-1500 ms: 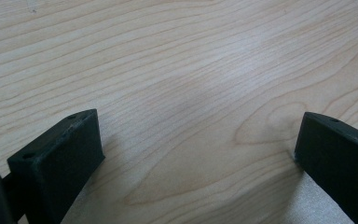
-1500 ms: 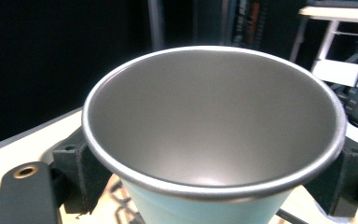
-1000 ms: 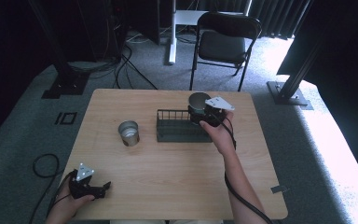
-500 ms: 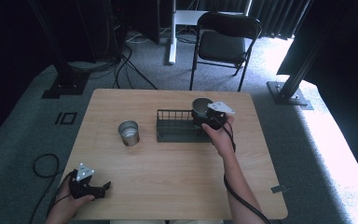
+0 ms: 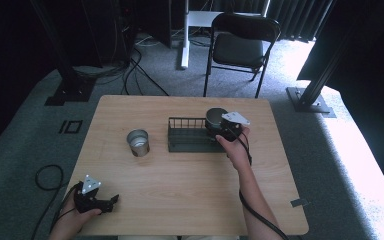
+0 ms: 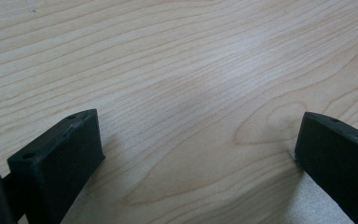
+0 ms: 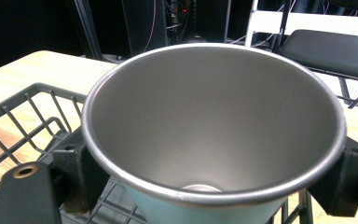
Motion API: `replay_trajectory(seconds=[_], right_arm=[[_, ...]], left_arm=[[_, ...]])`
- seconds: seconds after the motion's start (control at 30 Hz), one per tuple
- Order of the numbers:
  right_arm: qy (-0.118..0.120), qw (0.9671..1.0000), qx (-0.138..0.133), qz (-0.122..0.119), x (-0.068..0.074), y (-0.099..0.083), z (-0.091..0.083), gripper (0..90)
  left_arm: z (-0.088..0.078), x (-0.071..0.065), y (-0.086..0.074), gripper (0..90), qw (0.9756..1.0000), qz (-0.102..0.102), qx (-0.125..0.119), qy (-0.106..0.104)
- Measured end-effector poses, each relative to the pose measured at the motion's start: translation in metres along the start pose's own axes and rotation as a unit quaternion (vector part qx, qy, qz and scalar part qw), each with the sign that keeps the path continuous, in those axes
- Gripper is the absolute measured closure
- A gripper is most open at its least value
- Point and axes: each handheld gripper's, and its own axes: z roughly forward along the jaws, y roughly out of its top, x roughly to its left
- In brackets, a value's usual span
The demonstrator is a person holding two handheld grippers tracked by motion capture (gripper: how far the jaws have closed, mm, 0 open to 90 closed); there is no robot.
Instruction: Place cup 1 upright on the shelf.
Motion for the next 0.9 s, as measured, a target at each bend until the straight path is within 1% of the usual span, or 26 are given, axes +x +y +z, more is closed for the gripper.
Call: replay_trajectory(seconds=[0.2,0.33,0.4,0.47,0.53,0.63,0.8,0.9], right_arm=[[0.0,1.0,0.002,-0.002,0.0,0.0,-0.001,13.3],[0.011,0.9999,-0.006,0.007,0.0,-0.001,-0.002,10.8],[0.002,1.0,-0.006,-0.004,0.001,-0.001,-0.004,10.9],[0.007,0.9999,-0.003,-0.014,0.001,0.0,-0.006,11.0],[0.008,0.9998,0.005,-0.015,0.002,0.0,-0.008,10.9],[0.012,0.9998,0.008,-0.012,0.0,-0.001,-0.012,10.9],[0.011,0.9998,0.01,-0.012,-0.003,-0.004,-0.017,10.9],[0.01,0.9998,0.009,-0.018,-0.004,-0.006,-0.02,10.9]], left_arm=[[0.0,0.0,0.0,1.5,1.0,0.0,0.0,0.0],[0.0,0.0,0.0,1.5,1.0,0.0,0.0,0.0],[0.0,0.0,0.0,1.5,1.0,0.0,0.0,0.0],[0.0,0.0,0.0,1.5,1.0,0.0,0.0,0.0],[0.0,0.0,0.0,1.5,1.0,0.0,0.0,0.0],[0.0,0.0,0.0,1.5,1.0,0.0,0.0,0.0],[0.0,0.0,0.0,1.5,1.0,0.0,0.0,0.0],[0.0,0.0,0.0,1.5,1.0,0.0,0.0,0.0]])
